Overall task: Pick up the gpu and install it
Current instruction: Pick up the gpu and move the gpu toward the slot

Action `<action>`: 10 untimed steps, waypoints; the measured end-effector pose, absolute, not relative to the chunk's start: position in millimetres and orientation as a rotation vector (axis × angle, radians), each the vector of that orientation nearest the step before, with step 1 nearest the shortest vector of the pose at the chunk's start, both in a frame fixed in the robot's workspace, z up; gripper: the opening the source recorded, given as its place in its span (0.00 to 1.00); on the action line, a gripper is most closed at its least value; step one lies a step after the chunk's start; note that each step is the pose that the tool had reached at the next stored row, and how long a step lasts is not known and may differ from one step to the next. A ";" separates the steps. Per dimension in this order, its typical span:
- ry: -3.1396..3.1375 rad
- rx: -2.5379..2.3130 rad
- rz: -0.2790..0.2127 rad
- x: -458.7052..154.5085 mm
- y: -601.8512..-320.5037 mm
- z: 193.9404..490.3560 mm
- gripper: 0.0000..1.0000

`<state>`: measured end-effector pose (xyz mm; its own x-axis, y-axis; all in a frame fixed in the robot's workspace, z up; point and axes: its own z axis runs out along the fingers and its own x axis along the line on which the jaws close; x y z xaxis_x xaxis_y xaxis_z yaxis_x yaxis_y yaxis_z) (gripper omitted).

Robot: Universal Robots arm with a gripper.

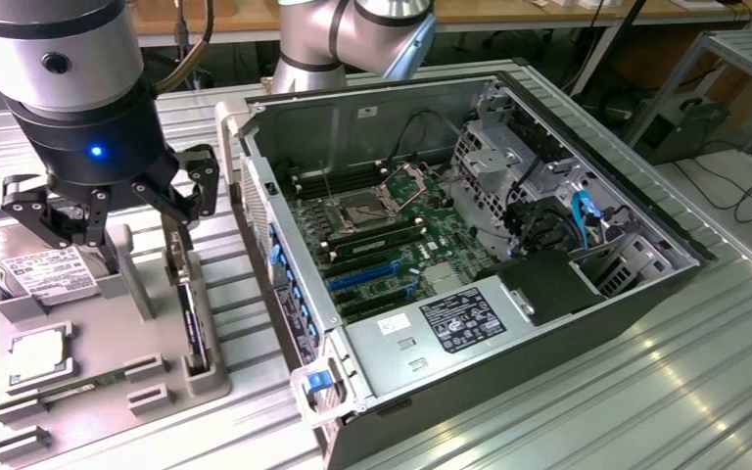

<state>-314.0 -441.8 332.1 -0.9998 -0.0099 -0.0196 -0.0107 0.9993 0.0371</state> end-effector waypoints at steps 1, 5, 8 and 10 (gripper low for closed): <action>3.122 -0.016 0.058 -314.0 -441.8 331.2 0.66; 3.122 -0.016 0.058 -314.0 -441.9 327.9 0.66; 3.122 -0.016 0.058 -314.0 -441.9 325.1 0.66; 3.123 -0.016 0.058 -314.0 -442.0 323.1 0.66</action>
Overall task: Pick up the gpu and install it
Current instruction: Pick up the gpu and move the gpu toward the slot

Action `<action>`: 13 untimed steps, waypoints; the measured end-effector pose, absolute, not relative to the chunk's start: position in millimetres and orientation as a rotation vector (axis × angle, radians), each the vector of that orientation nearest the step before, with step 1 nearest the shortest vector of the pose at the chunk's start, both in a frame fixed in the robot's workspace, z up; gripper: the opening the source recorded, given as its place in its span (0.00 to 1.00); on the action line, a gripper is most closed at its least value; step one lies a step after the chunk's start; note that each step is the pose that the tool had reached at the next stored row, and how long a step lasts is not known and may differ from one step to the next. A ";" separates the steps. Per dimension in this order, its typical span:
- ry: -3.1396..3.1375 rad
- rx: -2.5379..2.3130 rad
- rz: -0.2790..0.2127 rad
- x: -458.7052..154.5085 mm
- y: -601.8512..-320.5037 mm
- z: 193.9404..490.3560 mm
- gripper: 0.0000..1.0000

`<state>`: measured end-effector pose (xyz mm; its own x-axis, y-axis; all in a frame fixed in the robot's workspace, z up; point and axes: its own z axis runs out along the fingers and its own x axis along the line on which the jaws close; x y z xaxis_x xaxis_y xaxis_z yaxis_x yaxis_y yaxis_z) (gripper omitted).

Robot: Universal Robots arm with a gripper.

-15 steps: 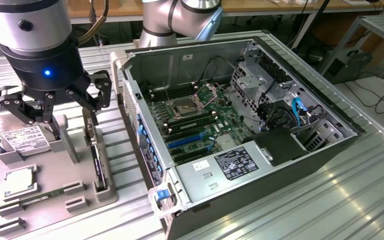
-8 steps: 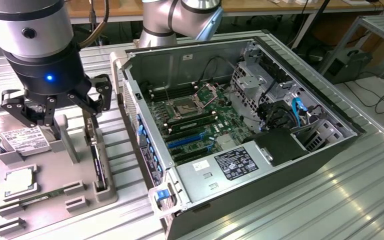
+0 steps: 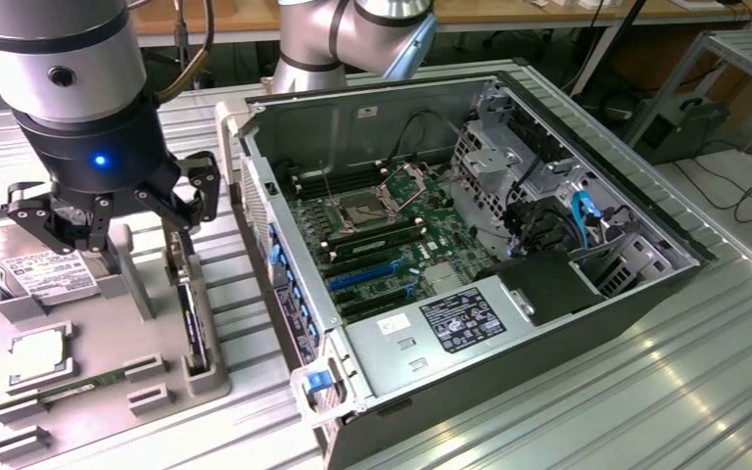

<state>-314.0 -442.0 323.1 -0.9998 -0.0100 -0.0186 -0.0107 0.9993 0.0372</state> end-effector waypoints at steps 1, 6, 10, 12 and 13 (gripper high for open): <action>3.123 -0.016 0.058 -314.0 -442.1 322.2 0.66; 3.126 -0.018 0.058 -314.0 -442.4 315.4 0.66; 3.126 -0.018 0.057 -313.6 -443.3 309.8 0.66; 3.126 -0.018 0.054 -311.9 -443.4 306.7 0.66; 3.126 -0.018 0.054 -311.1 -443.4 305.5 0.66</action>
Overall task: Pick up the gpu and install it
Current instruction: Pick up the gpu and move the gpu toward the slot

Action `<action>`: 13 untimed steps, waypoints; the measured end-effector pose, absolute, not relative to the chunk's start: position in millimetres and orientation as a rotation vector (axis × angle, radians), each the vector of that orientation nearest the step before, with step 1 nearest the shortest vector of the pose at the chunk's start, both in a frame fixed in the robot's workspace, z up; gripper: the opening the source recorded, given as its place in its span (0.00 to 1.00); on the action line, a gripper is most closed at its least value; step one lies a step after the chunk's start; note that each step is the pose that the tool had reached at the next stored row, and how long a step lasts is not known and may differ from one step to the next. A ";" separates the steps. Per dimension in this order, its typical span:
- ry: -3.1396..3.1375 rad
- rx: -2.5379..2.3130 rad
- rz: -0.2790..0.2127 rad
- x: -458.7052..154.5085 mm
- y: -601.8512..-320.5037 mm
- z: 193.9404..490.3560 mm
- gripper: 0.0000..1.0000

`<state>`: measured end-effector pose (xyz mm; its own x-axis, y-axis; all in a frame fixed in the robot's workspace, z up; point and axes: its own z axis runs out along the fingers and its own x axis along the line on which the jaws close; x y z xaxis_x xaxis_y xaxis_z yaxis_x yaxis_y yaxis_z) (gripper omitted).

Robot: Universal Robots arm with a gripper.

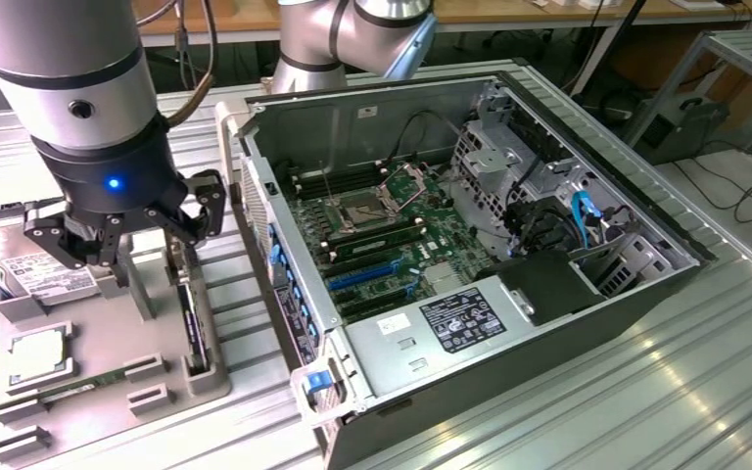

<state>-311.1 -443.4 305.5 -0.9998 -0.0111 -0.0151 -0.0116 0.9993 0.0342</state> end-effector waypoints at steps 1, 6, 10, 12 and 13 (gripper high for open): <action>3.126 -0.018 0.053 -310.6 -443.4 304.4 0.66; 3.126 -0.018 0.051 -309.1 -443.4 298.2 0.66; 3.127 -0.018 0.051 -307.3 -443.5 292.0 0.66; 3.128 -0.018 0.051 -306.6 -443.4 288.7 0.66; 3.128 -0.017 0.051 -306.3 -443.4 286.6 0.66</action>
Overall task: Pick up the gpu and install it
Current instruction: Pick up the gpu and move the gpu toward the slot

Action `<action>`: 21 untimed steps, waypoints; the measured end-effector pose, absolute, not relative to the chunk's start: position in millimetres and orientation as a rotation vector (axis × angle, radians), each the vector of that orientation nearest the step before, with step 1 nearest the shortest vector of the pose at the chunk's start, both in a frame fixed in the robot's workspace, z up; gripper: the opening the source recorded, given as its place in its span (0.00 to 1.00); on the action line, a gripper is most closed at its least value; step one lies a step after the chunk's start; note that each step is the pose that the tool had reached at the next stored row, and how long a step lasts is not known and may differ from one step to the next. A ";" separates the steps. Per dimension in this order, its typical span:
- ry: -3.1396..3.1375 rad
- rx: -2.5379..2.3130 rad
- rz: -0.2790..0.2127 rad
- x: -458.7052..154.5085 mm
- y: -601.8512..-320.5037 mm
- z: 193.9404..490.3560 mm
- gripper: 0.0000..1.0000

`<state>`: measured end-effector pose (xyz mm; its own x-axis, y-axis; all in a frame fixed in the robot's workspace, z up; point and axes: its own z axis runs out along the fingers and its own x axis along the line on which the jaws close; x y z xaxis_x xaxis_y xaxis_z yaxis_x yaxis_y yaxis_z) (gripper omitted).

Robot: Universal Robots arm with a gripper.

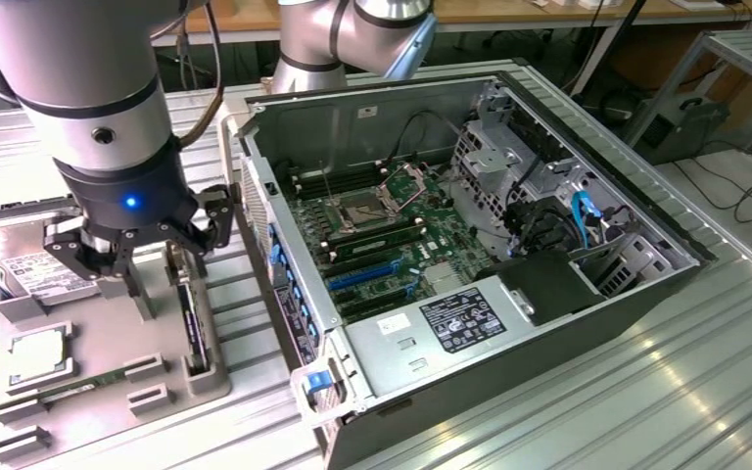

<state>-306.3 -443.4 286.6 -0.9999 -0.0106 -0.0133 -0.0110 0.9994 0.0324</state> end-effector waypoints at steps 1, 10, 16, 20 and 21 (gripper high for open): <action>3.128 -0.016 0.051 -306.1 -443.4 284.8 0.66; 3.129 -0.013 0.050 -305.0 -444.2 266.3 0.66; 3.146 0.010 0.049 -300.4 -445.5 235.4 0.66; 3.145 0.029 0.046 -300.4 -448.3 226.4 0.66; 3.146 0.031 0.046 -300.5 -448.4 225.7 0.66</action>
<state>-300.5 -448.4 225.7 -0.9998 0.0194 0.0047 0.0195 0.9994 0.0289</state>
